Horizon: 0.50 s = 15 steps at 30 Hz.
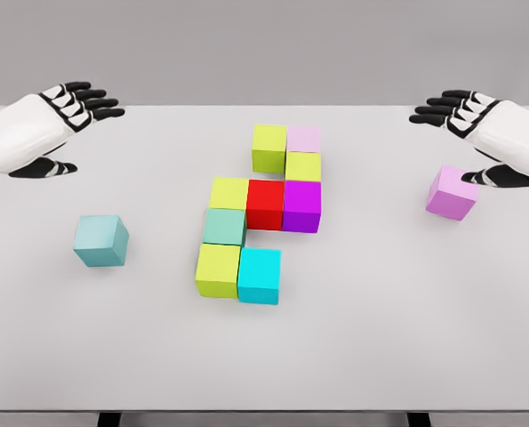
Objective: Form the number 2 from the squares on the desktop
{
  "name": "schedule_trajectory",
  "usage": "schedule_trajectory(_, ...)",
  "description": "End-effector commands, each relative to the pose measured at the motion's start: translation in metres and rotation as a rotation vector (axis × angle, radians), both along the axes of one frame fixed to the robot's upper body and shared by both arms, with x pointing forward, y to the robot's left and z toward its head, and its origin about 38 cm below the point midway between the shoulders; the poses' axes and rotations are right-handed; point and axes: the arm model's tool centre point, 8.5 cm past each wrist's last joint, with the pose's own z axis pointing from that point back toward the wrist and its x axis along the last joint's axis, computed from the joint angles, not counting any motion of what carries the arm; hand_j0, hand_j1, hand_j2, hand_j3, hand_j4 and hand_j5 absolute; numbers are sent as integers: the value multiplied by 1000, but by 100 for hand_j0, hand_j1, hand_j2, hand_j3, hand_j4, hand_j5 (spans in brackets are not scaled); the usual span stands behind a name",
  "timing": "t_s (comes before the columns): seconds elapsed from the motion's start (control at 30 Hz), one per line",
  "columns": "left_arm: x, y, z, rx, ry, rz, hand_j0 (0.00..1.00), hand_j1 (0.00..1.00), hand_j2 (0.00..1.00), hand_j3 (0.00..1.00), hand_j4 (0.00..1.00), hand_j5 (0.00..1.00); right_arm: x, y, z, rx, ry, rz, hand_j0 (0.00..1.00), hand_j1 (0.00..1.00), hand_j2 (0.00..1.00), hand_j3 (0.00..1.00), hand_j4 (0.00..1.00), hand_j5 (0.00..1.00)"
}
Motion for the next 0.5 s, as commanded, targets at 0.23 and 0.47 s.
schedule_trajectory(0.23, -4, 12, 4, 68, -2, 15, 100, 100, 100, 100, 100, 100, -2, 0, 6, -21, -14, 5, 100, 100, 100, 100, 100, 100)
schedule_trajectory(0.47, -10, 18, -10, 183, 70, 2, 100, 100, 100, 100, 100, 100, -6, -11, 41, -249, -10, 4, 100, 100, 100, 100, 100, 100)
